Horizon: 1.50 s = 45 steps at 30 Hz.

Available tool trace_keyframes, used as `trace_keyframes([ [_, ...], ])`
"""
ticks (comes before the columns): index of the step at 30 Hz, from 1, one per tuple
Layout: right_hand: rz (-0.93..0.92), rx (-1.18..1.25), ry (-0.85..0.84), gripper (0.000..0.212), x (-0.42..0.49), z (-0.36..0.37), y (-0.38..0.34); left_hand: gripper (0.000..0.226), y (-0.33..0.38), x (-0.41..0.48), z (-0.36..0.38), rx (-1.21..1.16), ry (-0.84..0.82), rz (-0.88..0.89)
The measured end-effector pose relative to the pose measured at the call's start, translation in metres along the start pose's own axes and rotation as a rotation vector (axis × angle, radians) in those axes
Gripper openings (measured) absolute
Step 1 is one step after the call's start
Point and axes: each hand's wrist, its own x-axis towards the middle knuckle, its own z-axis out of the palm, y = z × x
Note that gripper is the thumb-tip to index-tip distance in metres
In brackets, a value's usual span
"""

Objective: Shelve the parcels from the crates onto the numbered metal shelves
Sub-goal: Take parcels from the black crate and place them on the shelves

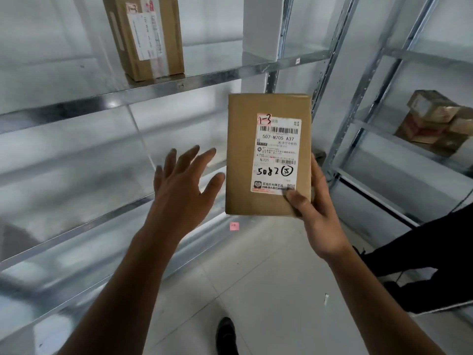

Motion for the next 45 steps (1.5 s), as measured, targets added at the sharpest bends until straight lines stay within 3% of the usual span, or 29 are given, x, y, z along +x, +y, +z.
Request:
trace_keyframes([
  [13, -0.119, 0.036, -0.095, 0.085, 0.241, 0.004, -0.004, 0.072, -0.011, 0.220, 0.009, 0.050, 0.080, -0.019],
  [18, -0.192, 0.048, -0.194, 0.082, 0.321, -0.002, 0.004, 0.072, 0.002, 0.273, 0.014, -0.153, 0.124, -0.058],
  [25, -0.330, 0.085, -0.348, 0.073, 0.438, -0.005, 0.006, 0.099, 0.028, 0.346, 0.040, -0.506, 0.169, -0.115],
  [33, -0.375, 0.058, -0.543, 0.078, 0.529, 0.003, 0.008, 0.087, 0.043, 0.402, 0.066, -0.691, 0.371, -0.188],
  [39, -0.465, -0.032, -0.621, 0.082, 0.577, 0.017, 0.022, 0.086, 0.032, 0.433, 0.074, -0.642, 0.450, -0.265],
  [45, -0.471, -0.056, -0.575, 0.084, 0.602, 0.031, 0.035, 0.097, 0.016, 0.460, 0.075, -0.591, 0.391, -0.274],
])
